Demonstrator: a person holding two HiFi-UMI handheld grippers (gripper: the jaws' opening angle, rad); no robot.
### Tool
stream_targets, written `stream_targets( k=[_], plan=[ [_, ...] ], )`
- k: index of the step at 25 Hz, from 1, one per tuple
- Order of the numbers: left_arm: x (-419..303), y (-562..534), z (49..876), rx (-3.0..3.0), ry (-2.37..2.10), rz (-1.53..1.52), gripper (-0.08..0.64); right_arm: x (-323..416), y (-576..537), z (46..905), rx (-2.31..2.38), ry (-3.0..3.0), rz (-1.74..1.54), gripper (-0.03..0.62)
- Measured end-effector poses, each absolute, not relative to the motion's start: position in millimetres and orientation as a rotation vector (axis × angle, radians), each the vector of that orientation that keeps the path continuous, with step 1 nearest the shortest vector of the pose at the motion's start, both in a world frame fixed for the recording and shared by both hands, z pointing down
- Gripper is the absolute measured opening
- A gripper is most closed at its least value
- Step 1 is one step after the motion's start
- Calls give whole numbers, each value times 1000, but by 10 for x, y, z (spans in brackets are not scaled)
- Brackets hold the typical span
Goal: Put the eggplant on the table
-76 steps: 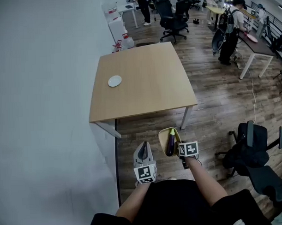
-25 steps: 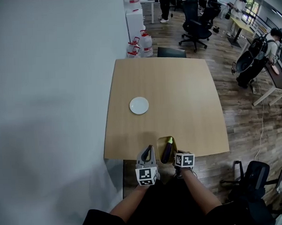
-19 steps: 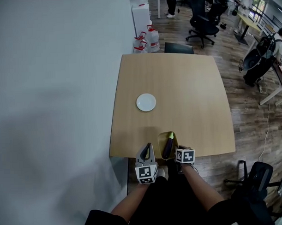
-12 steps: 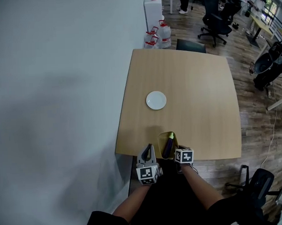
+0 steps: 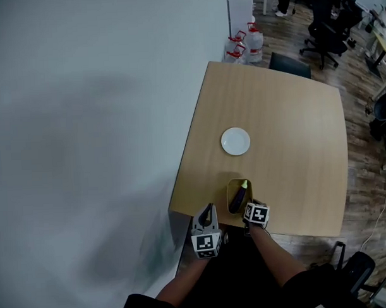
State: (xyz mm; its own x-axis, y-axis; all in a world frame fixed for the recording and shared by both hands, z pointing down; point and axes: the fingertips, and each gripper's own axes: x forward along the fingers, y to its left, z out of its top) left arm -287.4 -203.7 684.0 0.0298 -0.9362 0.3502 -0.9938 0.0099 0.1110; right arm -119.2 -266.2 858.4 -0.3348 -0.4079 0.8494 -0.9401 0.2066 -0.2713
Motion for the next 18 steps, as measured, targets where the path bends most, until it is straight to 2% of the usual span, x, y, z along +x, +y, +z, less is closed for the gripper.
stream_targets(
  k=[7, 8, 9, 12, 18],
  plan=[
    [-2959, -2116, 6905, 1944, -1964, 289, 23, -1246, -2825, 8697, 1291, -1795, 1093, 71],
    [-2952, -2113, 6913, 1941, -1961, 290, 23, -1247, -2811, 8715, 1295, -1791, 1115, 94],
    [-2936, -2117, 6913, 1941, -1960, 288, 23, -1247, -2803, 8729, 1295, -1791, 1137, 145],
    [-2928, -2193, 6906, 1949, -1963, 281, 23, -1274, -2846, 8735, 1285, -1809, 1167, 215],
    [-2908, -2231, 6853, 1951, -1977, 280, 23, -1231, -2880, 8617, 1263, -1866, 1172, 278]
  ],
)
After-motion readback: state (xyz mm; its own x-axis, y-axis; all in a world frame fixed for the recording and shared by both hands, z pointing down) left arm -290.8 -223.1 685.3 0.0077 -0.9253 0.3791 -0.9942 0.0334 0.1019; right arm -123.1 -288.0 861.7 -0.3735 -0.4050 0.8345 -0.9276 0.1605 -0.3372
